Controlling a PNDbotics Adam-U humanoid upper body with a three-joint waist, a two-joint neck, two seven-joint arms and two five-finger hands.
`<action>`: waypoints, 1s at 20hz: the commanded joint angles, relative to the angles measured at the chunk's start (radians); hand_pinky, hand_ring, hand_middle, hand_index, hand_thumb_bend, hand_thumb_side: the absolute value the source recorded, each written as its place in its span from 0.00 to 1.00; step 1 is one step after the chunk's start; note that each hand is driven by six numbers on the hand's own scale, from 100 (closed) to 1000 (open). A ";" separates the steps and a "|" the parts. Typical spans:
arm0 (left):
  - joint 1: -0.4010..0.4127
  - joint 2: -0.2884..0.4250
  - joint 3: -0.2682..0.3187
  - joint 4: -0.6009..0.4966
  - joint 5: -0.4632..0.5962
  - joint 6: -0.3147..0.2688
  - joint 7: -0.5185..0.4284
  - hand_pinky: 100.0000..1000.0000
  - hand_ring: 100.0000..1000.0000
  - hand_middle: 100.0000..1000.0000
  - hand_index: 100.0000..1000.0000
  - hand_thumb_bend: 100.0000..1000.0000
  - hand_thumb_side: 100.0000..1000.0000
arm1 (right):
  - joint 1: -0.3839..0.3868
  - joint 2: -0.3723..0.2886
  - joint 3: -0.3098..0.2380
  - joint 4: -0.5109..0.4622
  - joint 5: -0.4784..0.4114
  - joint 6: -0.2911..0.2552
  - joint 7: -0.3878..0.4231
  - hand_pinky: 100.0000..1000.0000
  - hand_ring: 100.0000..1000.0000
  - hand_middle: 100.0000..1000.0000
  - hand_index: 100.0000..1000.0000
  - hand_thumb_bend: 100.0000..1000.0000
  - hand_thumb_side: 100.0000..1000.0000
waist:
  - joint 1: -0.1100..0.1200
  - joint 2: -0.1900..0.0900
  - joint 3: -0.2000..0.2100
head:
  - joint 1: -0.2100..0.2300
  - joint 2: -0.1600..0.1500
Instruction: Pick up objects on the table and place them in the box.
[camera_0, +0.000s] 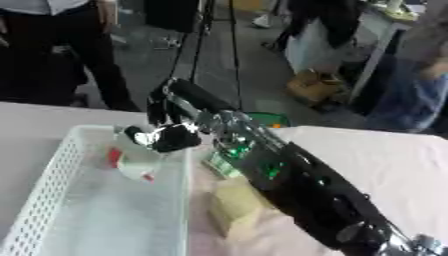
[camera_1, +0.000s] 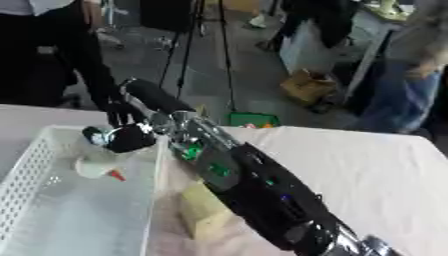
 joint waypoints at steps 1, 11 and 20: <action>-0.014 0.002 -0.003 -0.015 0.006 -0.004 -0.004 1.00 0.92 0.98 0.89 0.00 1.00 | -0.013 0.013 -0.002 0.036 0.033 -0.027 -0.003 0.44 0.20 0.30 0.36 0.30 0.34 | 0.008 -0.012 0.005 | -0.006 -0.016; -0.020 0.000 -0.004 -0.015 0.009 -0.002 -0.010 1.00 0.92 0.98 0.89 0.00 1.00 | -0.006 0.039 0.012 0.062 0.089 -0.110 0.016 0.49 0.38 0.36 0.45 0.29 0.55 | 0.003 -0.007 0.003 | -0.005 -0.014; -0.012 0.005 -0.003 -0.015 0.009 0.002 -0.010 1.00 0.92 0.98 0.89 0.00 1.00 | -0.004 -0.011 -0.011 -0.090 0.018 -0.079 -0.024 0.54 0.46 0.42 0.51 0.38 0.73 | 0.009 -0.023 -0.017 | 0.002 -0.008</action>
